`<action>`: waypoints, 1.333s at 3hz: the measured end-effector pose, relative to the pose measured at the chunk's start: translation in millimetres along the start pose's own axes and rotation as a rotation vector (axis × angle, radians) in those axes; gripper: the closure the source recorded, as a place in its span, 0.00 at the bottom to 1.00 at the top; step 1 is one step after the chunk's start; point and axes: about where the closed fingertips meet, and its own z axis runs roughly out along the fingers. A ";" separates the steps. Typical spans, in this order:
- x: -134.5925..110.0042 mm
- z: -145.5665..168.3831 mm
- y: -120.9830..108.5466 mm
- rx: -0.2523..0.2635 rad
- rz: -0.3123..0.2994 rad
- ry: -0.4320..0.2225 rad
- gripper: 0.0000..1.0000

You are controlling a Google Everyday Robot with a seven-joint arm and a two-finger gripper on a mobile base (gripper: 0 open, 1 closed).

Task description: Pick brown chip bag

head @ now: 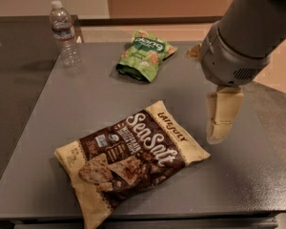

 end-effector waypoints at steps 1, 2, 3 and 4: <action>-32.8 31.4 3.5 -0.062 -0.115 0.012 0.00; -60.0 58.9 10.4 -0.127 -0.213 0.023 0.00; -77.7 82.3 24.1 -0.192 -0.298 0.048 0.00; -82.1 100.2 39.7 -0.257 -0.360 0.081 0.00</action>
Offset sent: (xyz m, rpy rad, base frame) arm -0.0071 0.1042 -0.0798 -0.1448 0.1463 0.3386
